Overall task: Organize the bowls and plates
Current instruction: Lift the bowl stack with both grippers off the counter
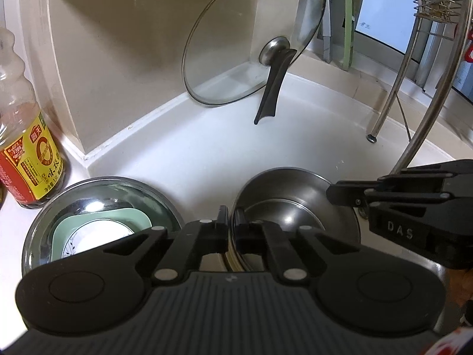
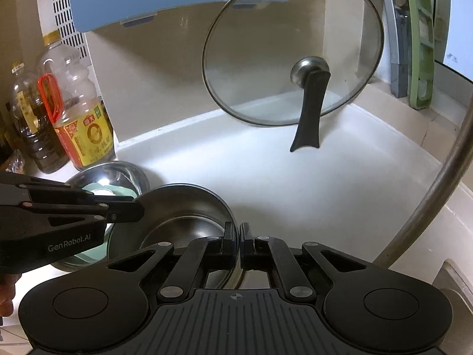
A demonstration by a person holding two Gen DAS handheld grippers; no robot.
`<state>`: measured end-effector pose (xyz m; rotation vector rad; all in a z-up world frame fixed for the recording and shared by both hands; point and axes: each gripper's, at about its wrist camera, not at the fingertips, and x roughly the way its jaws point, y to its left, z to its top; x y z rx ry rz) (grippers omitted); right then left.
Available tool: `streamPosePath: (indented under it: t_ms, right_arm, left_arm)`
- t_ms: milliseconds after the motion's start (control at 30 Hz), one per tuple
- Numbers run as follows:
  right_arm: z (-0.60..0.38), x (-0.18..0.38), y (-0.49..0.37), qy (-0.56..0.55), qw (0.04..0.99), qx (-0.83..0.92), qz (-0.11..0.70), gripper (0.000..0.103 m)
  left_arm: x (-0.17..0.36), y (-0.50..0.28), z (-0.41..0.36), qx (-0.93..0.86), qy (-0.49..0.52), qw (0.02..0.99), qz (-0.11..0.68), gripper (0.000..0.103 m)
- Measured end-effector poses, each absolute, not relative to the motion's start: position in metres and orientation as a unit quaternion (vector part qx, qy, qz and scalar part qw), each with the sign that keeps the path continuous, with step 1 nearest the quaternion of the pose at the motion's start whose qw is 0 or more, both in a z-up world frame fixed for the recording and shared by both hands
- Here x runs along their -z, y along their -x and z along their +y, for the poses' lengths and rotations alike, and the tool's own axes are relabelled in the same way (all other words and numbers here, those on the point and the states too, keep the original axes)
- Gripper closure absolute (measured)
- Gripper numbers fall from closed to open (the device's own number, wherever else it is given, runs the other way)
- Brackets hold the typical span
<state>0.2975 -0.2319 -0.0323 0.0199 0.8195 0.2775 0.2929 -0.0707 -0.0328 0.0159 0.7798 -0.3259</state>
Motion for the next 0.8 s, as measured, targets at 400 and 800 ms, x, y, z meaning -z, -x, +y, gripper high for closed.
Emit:
streamPosePath:
  t_ms: [400, 800]
  right_arm:
    - [-0.255, 0.031, -0.312, -0.087, 0.870, -0.153, 0.461, 0.057]
    - [-0.243, 0.053, -0.326, -0.071, 0.834, -0.112, 0.535, 0.057]
  left_arm:
    - [0.032, -0.302, -0.057, 0.159, 0.032, 0.890, 0.426, 0.084]
    - [0.050, -0.311, -0.066, 0.150, 0.032, 0.868, 0.473, 0.080]
